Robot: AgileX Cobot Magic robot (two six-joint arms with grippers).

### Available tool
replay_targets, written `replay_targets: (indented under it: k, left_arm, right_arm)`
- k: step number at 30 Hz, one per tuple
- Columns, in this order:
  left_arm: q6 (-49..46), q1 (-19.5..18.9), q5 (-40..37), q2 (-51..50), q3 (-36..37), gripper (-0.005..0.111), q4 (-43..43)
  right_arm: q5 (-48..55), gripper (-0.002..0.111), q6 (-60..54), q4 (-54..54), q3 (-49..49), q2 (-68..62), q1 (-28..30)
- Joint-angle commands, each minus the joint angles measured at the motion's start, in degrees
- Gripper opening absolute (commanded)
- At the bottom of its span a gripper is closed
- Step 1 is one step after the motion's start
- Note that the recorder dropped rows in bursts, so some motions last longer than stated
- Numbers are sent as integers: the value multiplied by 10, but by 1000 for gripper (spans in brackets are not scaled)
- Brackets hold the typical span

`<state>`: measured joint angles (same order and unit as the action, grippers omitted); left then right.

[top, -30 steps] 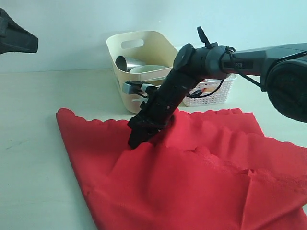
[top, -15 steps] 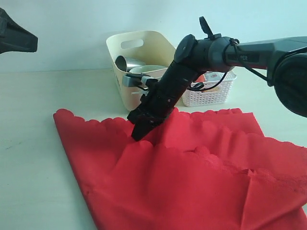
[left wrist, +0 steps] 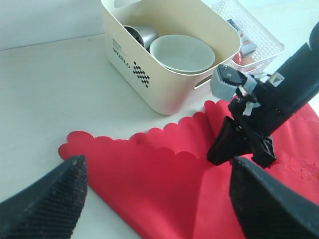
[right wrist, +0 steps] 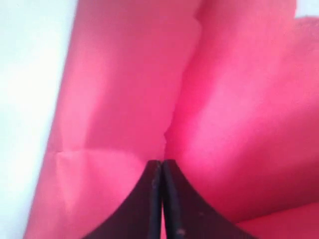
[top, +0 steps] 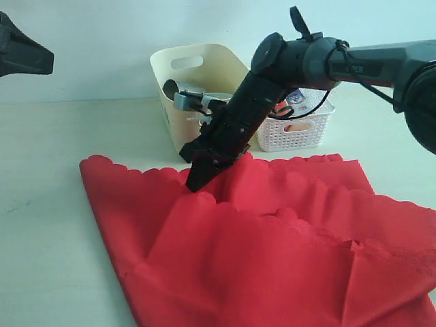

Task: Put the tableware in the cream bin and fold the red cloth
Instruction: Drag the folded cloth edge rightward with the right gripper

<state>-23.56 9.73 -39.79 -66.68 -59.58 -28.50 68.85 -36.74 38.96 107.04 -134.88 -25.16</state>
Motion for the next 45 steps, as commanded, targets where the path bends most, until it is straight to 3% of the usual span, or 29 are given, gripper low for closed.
replay_targets:
  k: [1,9,18,24,29,37,41,44,45]
  left_arm:
    - [-2,-1,6,6,2,75,-4]
    - [-2,-1,6,7,2,75,-4]
    - [-2,-1,7,6,2,75,-4]
    - [-2,-1,8,6,2,75,-6]
    - [-2,-1,8,6,2,75,-8]
    - [-2,12,8,6,2,75,-8]
    - [-2,12,6,6,2,75,-8]
    - [-2,12,5,6,2,75,-8]
    - [-2,12,4,6,2,75,-8]
  right_arm:
    - [11,0,12,17,2,37,19]
    - [11,0,23,36,-71,121,73]
    - [-12,0,-2,36,-308,368,191]
    - [-47,0,15,-29,-491,514,257]
    - [-78,0,72,-99,-597,578,282]
    - [-155,0,286,-317,-734,611,284]
    - [-204,0,321,-333,-765,584,284]
    - [-215,8,320,-333,-759,553,284]
    - [-215,16,320,-333,-750,546,284]
